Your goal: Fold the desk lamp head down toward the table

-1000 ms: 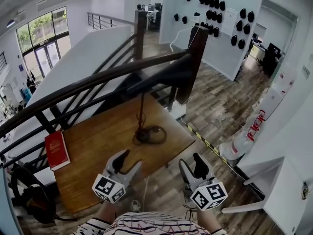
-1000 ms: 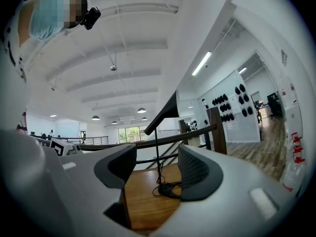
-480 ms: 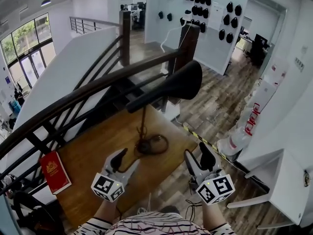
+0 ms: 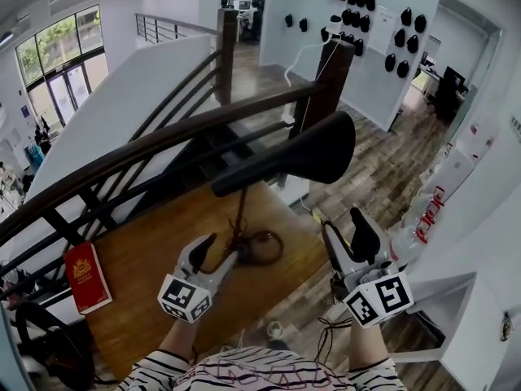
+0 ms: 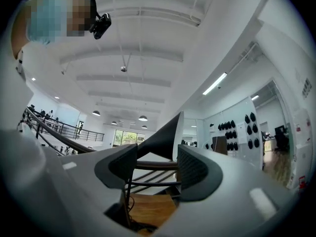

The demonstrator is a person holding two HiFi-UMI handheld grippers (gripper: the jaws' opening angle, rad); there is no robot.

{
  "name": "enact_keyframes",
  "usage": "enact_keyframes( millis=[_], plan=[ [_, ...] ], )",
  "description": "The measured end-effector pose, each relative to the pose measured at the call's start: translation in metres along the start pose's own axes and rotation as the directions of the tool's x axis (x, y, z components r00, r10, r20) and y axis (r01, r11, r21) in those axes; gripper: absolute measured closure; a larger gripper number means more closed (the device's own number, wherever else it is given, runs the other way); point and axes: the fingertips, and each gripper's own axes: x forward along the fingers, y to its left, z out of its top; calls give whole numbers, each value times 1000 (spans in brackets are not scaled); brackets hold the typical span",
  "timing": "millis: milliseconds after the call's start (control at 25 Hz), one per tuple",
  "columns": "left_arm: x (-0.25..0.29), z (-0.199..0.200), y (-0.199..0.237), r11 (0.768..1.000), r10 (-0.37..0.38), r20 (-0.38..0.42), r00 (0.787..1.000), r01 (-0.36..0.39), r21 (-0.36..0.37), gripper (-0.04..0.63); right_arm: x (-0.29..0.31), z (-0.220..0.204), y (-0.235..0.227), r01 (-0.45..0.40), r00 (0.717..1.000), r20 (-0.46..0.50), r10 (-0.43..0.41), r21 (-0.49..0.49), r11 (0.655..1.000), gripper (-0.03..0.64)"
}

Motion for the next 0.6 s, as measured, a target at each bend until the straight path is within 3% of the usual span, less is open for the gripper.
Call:
enact_keyframes(
  millis=[240,600],
  plan=[
    [40,-5,22,996,84,8,996,-84,16,353,34,47,-24,-94,992,76,103,-114,989,393],
    [85,-13,42,993,118,2,993,-118,22,354,80,90,-40,-156,976,107,190,-261,953,397]
  ],
)
